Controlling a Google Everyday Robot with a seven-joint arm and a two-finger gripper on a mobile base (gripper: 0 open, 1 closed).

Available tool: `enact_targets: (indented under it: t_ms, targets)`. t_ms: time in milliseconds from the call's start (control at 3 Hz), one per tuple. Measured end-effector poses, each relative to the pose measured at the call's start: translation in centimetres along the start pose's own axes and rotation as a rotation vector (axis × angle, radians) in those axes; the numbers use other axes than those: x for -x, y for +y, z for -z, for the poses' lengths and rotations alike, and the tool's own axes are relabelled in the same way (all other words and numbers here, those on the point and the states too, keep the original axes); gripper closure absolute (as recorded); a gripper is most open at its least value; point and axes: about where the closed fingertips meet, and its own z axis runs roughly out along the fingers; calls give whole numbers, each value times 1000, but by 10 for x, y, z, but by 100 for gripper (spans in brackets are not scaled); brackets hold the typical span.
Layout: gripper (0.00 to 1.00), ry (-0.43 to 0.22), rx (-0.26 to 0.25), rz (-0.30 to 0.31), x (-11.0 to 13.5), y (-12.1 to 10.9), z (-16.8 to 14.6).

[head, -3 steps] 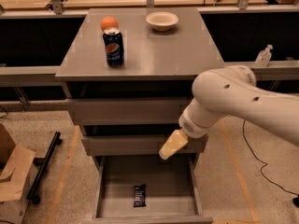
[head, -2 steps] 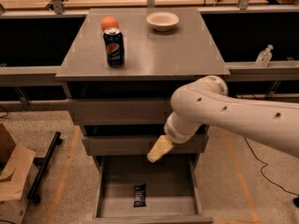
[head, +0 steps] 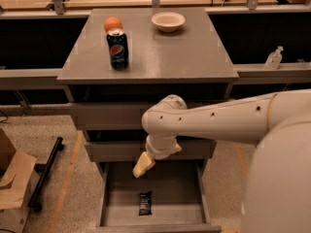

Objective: Pick rxbar blueberry from bottom drawer and place on counter

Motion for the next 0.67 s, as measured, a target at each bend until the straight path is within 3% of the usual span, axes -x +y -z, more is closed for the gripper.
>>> enact_targets:
  t_ms: [333,667]
  targets:
    - [0,7,15,-63,-2,3,-9]
    - [0,20,105,-82,-11,8,-35]
